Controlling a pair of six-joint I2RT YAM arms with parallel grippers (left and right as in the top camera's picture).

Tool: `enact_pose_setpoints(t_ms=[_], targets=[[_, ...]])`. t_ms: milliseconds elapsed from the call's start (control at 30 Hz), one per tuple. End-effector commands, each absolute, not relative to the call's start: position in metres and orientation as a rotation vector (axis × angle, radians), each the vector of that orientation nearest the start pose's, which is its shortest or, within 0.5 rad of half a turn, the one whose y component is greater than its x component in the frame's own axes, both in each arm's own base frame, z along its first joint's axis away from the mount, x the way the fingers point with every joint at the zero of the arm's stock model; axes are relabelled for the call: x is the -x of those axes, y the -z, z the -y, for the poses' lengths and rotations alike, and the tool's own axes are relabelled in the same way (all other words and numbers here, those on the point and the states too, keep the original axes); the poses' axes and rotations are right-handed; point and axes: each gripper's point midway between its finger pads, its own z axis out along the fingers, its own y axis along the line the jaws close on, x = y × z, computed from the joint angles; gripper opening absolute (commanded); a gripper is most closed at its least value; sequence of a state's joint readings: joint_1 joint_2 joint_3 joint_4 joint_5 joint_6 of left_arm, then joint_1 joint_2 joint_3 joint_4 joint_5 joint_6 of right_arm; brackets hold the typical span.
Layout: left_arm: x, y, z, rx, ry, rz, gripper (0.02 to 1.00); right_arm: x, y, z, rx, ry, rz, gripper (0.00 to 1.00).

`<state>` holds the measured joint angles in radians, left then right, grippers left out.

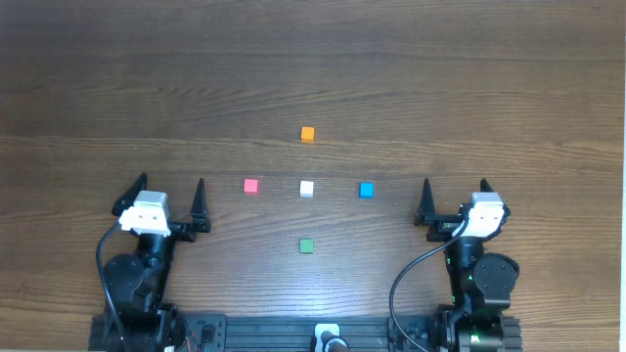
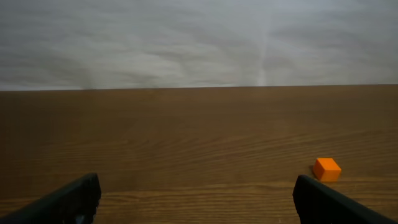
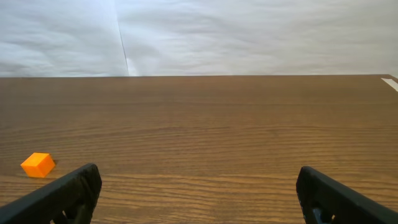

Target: Stack Cubes

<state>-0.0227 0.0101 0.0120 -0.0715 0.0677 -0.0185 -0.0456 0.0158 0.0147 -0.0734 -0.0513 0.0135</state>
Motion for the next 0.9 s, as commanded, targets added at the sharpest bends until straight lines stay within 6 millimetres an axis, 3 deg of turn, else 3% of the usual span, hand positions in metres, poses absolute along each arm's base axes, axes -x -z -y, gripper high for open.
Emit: enact_pose_setpoints(t_ms=[33, 400, 533, 733, 900], targets=[[-0.246, -0.158, 0.015, -0.060, 0.068, -1.641, 0.998, -0.246, -0.157, 0.002, 0.002, -0.019, -1.642, 0.991], [-0.246, -0.159, 0.016, -0.058, 0.073, -1.634, 1.000, -0.246, -0.157, 0.002, 0.002, -0.019, -1.642, 0.991], [-0.245, -0.162, 0.027, -0.107, 0.125, -1.621, 1.000, -0.246, -0.157, 0.002, 0.002, -0.019, -1.642, 0.993], [-0.246, -0.185, 0.035, -0.041, 0.260, -1.578, 0.998, -0.246, -0.157, 0.002, 0.002, -0.019, -1.642, 0.991], [-0.259, -0.204, 0.050, -0.038, 0.388, -1.684, 0.998, -0.246, -0.157, 0.002, 0.002, -0.019, -1.642, 0.991]])
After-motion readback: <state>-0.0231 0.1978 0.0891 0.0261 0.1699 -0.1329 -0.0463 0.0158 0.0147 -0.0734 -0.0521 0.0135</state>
